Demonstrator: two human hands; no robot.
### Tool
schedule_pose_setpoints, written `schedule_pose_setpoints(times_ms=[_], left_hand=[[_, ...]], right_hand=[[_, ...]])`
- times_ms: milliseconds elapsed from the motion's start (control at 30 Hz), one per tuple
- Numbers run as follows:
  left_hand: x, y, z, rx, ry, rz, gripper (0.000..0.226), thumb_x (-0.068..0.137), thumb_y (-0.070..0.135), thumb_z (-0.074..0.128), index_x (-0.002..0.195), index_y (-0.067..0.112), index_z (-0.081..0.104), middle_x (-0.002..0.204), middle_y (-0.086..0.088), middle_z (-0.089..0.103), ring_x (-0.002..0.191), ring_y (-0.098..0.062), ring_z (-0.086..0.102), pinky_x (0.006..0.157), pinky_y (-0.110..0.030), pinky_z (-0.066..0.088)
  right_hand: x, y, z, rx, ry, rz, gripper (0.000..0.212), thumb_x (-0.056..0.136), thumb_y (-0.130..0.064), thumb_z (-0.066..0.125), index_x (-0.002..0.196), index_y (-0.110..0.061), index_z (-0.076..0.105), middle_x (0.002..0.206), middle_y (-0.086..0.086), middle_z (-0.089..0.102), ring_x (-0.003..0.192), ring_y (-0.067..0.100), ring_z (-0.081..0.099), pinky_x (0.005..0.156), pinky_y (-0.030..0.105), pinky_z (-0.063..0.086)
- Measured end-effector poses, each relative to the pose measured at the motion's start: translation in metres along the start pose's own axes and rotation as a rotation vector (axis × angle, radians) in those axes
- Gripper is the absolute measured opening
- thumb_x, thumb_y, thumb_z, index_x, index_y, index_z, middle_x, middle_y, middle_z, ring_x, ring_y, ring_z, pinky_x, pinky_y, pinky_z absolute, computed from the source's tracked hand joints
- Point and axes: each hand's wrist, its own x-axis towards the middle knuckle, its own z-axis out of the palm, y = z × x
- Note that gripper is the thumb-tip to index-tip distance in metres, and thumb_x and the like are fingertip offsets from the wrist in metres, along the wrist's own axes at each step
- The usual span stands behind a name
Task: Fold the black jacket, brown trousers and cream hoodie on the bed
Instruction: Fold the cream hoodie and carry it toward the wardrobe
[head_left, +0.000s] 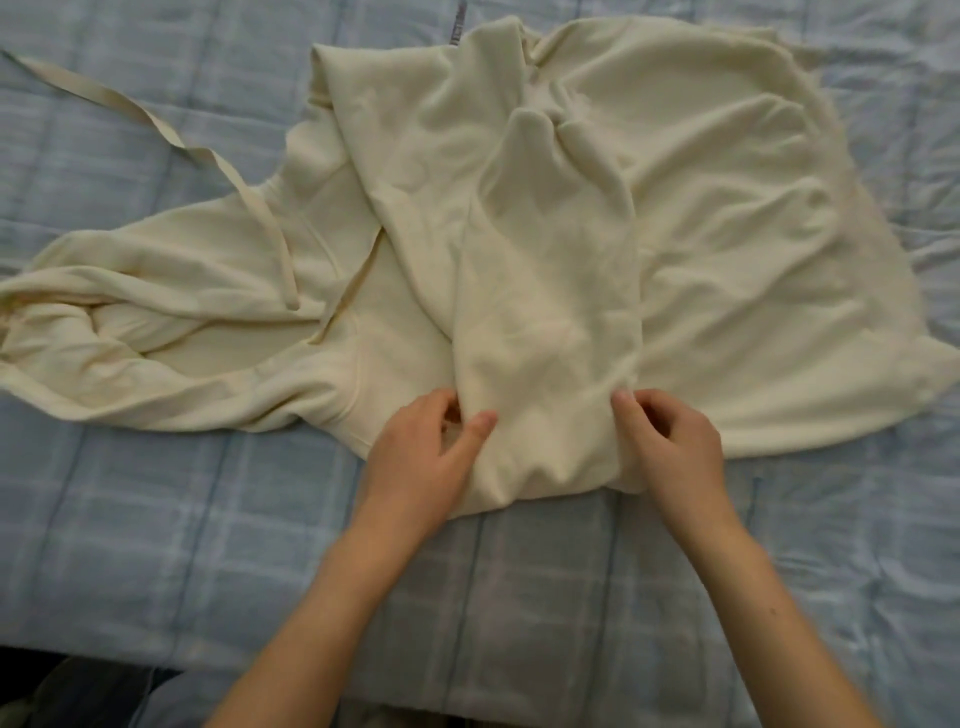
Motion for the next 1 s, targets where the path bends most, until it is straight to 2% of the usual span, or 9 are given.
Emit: schedule_pose_setpoints(times_ms=[133,267,400,500,667,733,833,933,1000], left_hand=[[0.001,-0.008,0.016,-0.188,0.143,-0.125,0.025,0.095,0.016,0.060,0.077,0.011,0.044,0.059,0.006,0.045,0.060,-0.023,0.044,0.057,-0.030,0.024],[0.005,-0.024,0.015,-0.291,0.072,-0.312,0.024,0.089,0.016,0.068,0.074,0.013,0.049,0.056,0.004,0.049,0.054,-0.008,0.045,0.058,-0.029,0.035],[0.044,-0.012,0.001,-0.370,-0.024,-0.324,0.024,0.083,0.041,0.072,0.093,0.022,0.060,0.081,0.011,0.066,0.073,0.001,0.061,0.062,-0.015,0.043],[0.073,0.005,-0.002,-0.256,-0.028,-0.268,0.034,0.089,0.044,0.064,0.103,0.014,0.061,0.096,0.002,0.067,0.087,-0.015,0.063,0.072,-0.028,0.047],[0.066,0.007,-0.006,0.034,0.076,-0.288,0.026,0.092,0.036,0.059,0.078,0.017,0.050,0.074,0.002,0.057,0.080,-0.030,0.059,0.060,-0.035,0.032],[0.065,0.012,-0.006,0.255,0.201,-0.131,0.020,0.091,0.033,0.059,0.091,0.014,0.051,0.084,-0.004,0.060,0.084,-0.033,0.058,0.064,-0.037,0.035],[0.096,0.035,-0.001,0.430,0.310,0.279,0.046,0.090,0.027,0.057,0.132,0.009,0.052,0.130,-0.018,0.056,0.120,-0.038,0.051,0.098,-0.043,0.041],[0.150,0.057,0.013,0.580,0.159,0.504,0.058,0.099,0.032,0.034,0.154,0.016,0.026,0.161,-0.007,0.022,0.149,-0.027,0.018,0.120,-0.044,0.014],[0.184,0.057,0.024,0.676,0.064,0.464,0.057,0.102,0.032,0.018,0.156,0.015,0.009,0.165,-0.003,0.006,0.152,-0.020,0.002,0.122,-0.041,0.000]], right_hand=[[-0.004,0.008,0.011,-0.144,0.156,-0.100,0.031,0.100,-0.030,0.043,0.077,-0.008,0.046,0.064,0.005,0.047,0.062,0.028,0.042,0.058,0.036,0.019],[0.000,0.017,0.011,-0.171,0.064,-0.013,0.031,0.099,-0.024,0.053,0.072,-0.010,0.048,0.060,0.001,0.048,0.066,0.027,0.046,0.060,0.038,0.029],[0.034,-0.006,0.007,0.001,0.061,0.004,0.021,0.093,-0.040,0.051,0.094,-0.021,0.061,0.078,-0.016,0.059,0.067,-0.002,0.050,0.061,0.005,0.036],[0.064,-0.025,0.016,-0.062,0.058,-0.025,0.024,0.101,-0.040,0.049,0.101,-0.017,0.055,0.082,-0.010,0.060,0.071,0.000,0.054,0.063,0.021,0.035],[0.068,-0.014,0.006,-0.129,0.070,0.042,0.020,0.101,-0.028,0.050,0.088,-0.013,0.053,0.075,-0.003,0.056,0.078,0.026,0.053,0.062,0.030,0.027],[0.071,-0.018,-0.001,-0.197,0.106,0.014,0.013,0.099,-0.023,0.051,0.103,-0.012,0.058,0.090,-0.001,0.060,0.090,0.029,0.058,0.071,0.029,0.035],[0.092,-0.050,0.005,-0.359,0.258,-0.339,0.043,0.098,-0.020,0.046,0.139,-0.006,0.048,0.134,0.017,0.053,0.123,0.032,0.050,0.103,0.037,0.039],[0.125,-0.081,0.035,-0.510,0.191,-0.640,0.052,0.099,-0.021,0.042,0.150,-0.007,0.039,0.154,0.016,0.039,0.145,0.033,0.032,0.119,0.042,0.024],[0.149,-0.088,0.056,-0.580,0.086,-0.591,0.054,0.103,-0.024,0.038,0.155,-0.011,0.029,0.161,0.010,0.027,0.151,0.029,0.019,0.122,0.042,0.015]])
